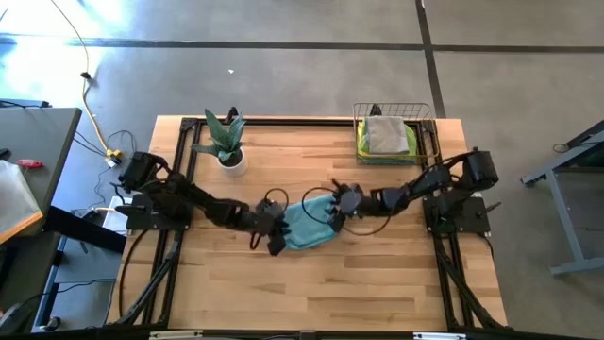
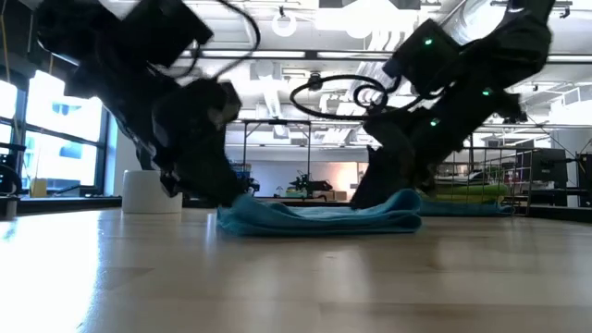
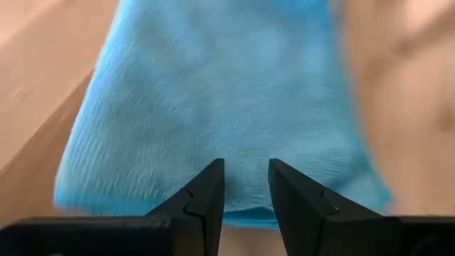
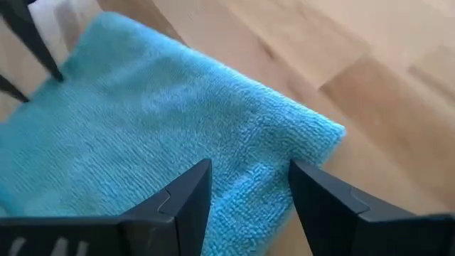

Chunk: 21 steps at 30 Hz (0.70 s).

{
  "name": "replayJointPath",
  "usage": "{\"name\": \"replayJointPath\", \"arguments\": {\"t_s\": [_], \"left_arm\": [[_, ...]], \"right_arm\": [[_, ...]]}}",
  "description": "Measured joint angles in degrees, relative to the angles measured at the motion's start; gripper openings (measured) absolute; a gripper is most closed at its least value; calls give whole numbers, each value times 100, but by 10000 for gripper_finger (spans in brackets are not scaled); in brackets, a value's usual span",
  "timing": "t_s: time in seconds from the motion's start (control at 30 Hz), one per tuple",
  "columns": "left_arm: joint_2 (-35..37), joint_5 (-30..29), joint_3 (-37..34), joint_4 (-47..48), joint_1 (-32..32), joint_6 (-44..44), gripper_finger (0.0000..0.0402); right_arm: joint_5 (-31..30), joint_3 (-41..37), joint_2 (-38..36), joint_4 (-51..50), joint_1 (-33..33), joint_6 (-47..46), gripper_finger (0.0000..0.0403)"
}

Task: Fold microfiber towels
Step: Put the blue towel into the wire basket

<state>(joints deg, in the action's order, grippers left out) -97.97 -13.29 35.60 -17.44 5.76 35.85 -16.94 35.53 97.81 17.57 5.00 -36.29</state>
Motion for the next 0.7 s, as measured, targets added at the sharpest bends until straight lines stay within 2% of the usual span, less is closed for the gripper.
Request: {"name": "replayJointPath", "arguments": {"t_s": [0.13, 0.27, 0.43, 0.6, 0.7], "left_arm": [[122, -481, 7, -229, 144, -118, 101], [233, -532, 68, -279, 63, -702, 101], [156, -534, 195, -325, -27, -1591, 101], [-42, -534, 194, -300, -153, -1611, 101], [-167, -534, 196, -319, -206, -1610, 101]], "right_arm": [[964, -1, -433, -197, -501, 442, 181], [1721, 0, -1049, -1076, -691, 339, 181], [1718, -1, -1362, -2253, -538, -392, 183], [1974, -2, -1306, -2371, -469, -916, 211], [1927, -2, -1304, -2384, -566, -1023, 234]]}}
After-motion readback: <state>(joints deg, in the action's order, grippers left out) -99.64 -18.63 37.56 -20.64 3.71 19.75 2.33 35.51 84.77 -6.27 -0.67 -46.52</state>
